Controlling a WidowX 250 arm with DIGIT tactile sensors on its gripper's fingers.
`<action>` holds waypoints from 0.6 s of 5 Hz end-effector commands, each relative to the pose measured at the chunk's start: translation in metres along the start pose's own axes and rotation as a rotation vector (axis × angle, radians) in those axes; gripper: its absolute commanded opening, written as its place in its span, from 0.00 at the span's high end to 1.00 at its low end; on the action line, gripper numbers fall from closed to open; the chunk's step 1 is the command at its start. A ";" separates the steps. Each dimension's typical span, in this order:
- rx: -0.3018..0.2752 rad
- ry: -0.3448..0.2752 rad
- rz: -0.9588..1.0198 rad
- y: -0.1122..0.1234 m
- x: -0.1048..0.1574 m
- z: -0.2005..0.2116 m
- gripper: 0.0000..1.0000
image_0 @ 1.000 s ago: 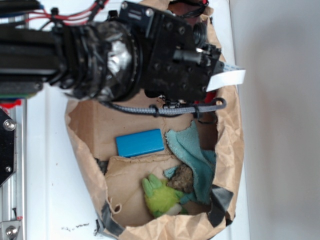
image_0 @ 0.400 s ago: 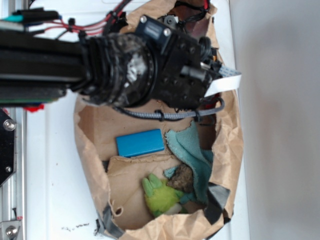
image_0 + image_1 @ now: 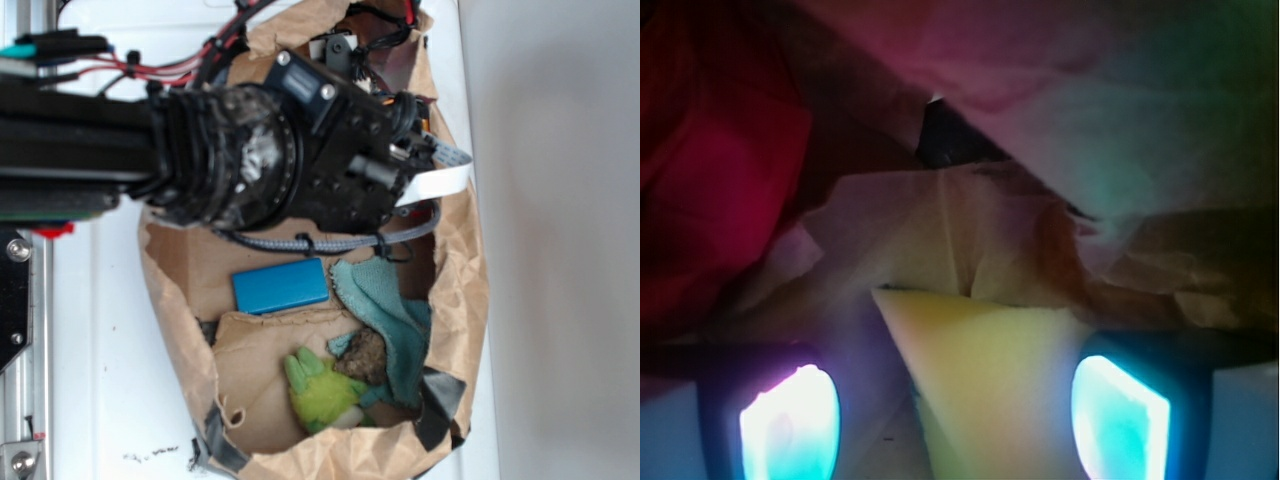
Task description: Grab the green sponge.
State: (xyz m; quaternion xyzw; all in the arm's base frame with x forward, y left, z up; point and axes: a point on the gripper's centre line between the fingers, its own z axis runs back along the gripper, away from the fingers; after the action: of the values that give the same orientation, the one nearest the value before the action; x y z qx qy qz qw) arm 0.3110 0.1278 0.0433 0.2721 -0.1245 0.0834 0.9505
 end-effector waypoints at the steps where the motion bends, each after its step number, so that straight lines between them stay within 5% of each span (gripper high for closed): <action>1: -0.005 -0.032 0.014 -0.006 0.000 -0.006 0.00; 3: -0.003 -0.039 0.017 -0.008 0.000 -0.007 0.00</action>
State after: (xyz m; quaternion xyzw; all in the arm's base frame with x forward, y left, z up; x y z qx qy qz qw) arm 0.3140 0.1231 0.0409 0.2798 -0.1496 0.0813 0.9448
